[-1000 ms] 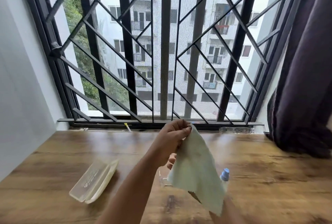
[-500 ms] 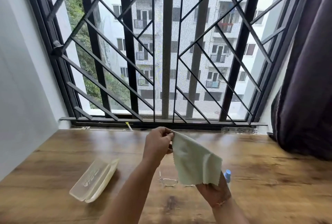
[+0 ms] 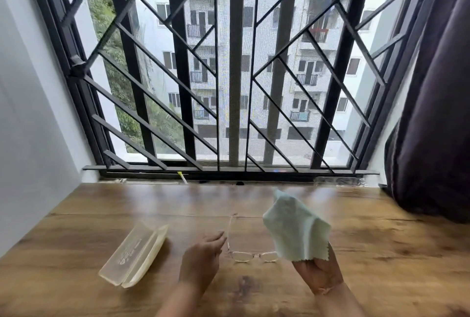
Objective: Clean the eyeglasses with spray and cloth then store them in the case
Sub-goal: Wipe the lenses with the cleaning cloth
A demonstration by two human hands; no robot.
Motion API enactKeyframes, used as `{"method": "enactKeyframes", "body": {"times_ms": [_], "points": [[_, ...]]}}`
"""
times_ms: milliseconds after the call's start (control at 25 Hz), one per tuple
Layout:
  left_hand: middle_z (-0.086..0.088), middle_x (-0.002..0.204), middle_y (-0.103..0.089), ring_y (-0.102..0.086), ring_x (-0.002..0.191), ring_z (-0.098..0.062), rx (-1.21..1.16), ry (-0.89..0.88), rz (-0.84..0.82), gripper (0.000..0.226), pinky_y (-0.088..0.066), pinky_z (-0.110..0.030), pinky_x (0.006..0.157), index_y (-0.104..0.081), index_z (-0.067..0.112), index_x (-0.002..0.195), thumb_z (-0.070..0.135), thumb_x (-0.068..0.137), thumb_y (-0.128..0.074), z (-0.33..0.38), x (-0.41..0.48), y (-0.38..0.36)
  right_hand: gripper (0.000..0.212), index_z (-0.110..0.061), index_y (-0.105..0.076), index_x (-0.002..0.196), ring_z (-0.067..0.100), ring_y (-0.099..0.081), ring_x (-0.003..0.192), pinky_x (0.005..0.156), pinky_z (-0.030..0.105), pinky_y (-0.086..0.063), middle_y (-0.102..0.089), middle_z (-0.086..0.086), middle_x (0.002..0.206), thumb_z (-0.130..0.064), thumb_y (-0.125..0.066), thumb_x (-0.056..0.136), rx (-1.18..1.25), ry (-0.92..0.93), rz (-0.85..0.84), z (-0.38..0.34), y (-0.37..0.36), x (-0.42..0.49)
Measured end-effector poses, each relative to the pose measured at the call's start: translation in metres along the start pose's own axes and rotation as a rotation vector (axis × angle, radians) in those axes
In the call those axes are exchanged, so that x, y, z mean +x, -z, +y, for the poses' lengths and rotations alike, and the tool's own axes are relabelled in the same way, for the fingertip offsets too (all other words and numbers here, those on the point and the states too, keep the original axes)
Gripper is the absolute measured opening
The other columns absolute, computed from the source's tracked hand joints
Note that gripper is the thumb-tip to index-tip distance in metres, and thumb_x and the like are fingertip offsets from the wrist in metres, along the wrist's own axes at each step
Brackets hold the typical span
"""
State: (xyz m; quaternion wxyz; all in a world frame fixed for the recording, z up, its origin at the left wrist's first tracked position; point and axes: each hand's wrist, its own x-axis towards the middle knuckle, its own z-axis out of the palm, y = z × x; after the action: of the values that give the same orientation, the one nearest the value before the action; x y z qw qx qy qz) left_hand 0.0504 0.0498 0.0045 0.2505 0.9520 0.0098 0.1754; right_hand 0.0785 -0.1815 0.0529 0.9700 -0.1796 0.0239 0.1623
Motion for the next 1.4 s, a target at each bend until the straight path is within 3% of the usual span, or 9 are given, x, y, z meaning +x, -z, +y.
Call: {"method": "enactKeyframes", "body": {"times_ms": [200, 400, 600, 800, 960, 1080, 1240, 1320, 1400], "points": [[0.020, 0.094, -0.072, -0.068, 0.071, -0.001, 0.053, -0.259, -0.022, 0.050, -0.049, -0.015, 0.042, -0.076, 0.030, 0.081, 0.020, 0.035, -0.091, 0.006, 0.000, -0.009, 0.055, 0.004, -0.073, 0.084, 0.033, -0.071, 0.077, 0.076, 0.046, -0.049, -0.073, 0.020, 0.088, -0.033, -0.036, 0.068, 0.006, -0.020, 0.013, 0.004, -0.004, -0.003], [0.019, 0.087, -0.072, -0.068, 0.077, -0.001, 0.035, -0.367, 0.033, 0.038, -0.051, -0.015, 0.047, -0.075, 0.028, 0.074, 0.024, 0.041, -0.092, -0.003, 0.006, -0.019, 0.046, 0.007, -0.071, 0.089, 0.035, -0.071, 0.078, 0.070, 0.048, -0.053, -0.072, 0.021, 0.090, -0.020, -0.061, 0.053, 0.007, 0.001, -0.004, 0.000, -0.008, -0.006], [0.008, 0.088, -0.074, -0.070, 0.083, -0.008, -0.055, -0.431, 0.183, 0.023, -0.056, -0.020, 0.061, -0.076, 0.022, 0.082, 0.016, 0.061, -0.084, -0.004, 0.019, -0.013, 0.049, 0.005, -0.071, 0.092, 0.034, -0.070, 0.083, 0.076, 0.049, -0.051, -0.072, 0.020, 0.095, -0.022, -0.063, 0.052, -0.036, 0.021, 0.021, 0.002, -0.008, -0.005], [0.002, 0.073, -0.074, -0.067, 0.067, -0.003, -0.267, -0.260, 0.347, 0.011, -0.046, -0.005, 0.063, -0.076, 0.013, 0.076, 0.008, 0.066, -0.078, 0.019, 0.052, 0.016, 0.059, 0.008, -0.068, 0.097, 0.037, -0.070, 0.082, 0.073, 0.051, -0.052, -0.071, 0.023, 0.095, -0.017, -0.080, 0.045, -0.027, -0.007, -0.001, 0.001, -0.014, -0.007], [0.000, 0.067, -0.073, -0.065, 0.063, -0.004, -0.349, -0.118, 0.475, 0.017, -0.042, -0.008, 0.059, -0.076, 0.012, 0.071, -0.003, 0.063, -0.079, 0.038, 0.073, 0.043, 0.081, 0.006, -0.070, 0.095, 0.038, -0.070, 0.081, 0.070, 0.054, -0.052, -0.071, 0.025, 0.095, -0.012, -0.095, 0.020, -0.014, 0.030, -0.032, -0.001, -0.019, -0.009], [-0.001, 0.071, -0.074, -0.068, 0.068, -0.009, -0.405, -0.058, 0.565, 0.017, -0.045, -0.014, 0.060, -0.077, 0.011, 0.074, -0.003, 0.065, -0.077, 0.057, 0.083, 0.060, 0.053, 0.007, -0.072, 0.090, 0.038, -0.070, 0.080, 0.069, 0.052, -0.055, -0.071, 0.026, 0.091, -0.018, -0.076, 0.043, -0.047, -0.009, -0.049, -0.001, -0.017, -0.008], [-0.004, 0.072, -0.074, -0.066, 0.068, -0.004, -0.483, -0.057, 0.663, 0.015, -0.046, -0.015, 0.060, -0.076, 0.009, 0.077, 0.000, 0.065, -0.079, 0.072, 0.085, 0.069, 0.046, 0.013, -0.043, 0.128, 0.043, -0.043, 0.126, 0.112, 0.047, -0.023, -0.044, 0.033, 0.133, -0.014, -0.044, 0.092, -0.082, 0.011, -0.215, 0.010, -0.030, -0.014], [-0.004, 0.073, -0.074, -0.063, 0.069, 0.001, -0.501, -0.063, 0.682, 0.015, -0.047, -0.014, 0.060, -0.076, 0.009, 0.077, 0.000, 0.065, -0.079, 0.076, 0.081, 0.067, 0.054, 0.011, -0.054, 0.120, 0.043, -0.053, 0.116, 0.104, 0.050, -0.039, -0.054, 0.031, 0.125, -0.012, -0.073, 0.075, -0.071, -0.047, -0.268, 0.018, -0.038, -0.014], [-0.004, 0.073, -0.074, -0.060, 0.075, 0.005, -0.526, -0.081, 0.671, 0.016, -0.044, -0.006, 0.063, -0.076, 0.009, 0.077, 0.000, 0.064, -0.079, 0.081, 0.077, 0.065, 0.072, 0.006, -0.068, 0.104, 0.039, -0.067, 0.092, 0.074, 0.051, -0.057, -0.067, 0.027, 0.106, -0.011, -0.094, 0.039, -0.123, -0.056, -0.219, 0.027, -0.042, -0.008]]}}
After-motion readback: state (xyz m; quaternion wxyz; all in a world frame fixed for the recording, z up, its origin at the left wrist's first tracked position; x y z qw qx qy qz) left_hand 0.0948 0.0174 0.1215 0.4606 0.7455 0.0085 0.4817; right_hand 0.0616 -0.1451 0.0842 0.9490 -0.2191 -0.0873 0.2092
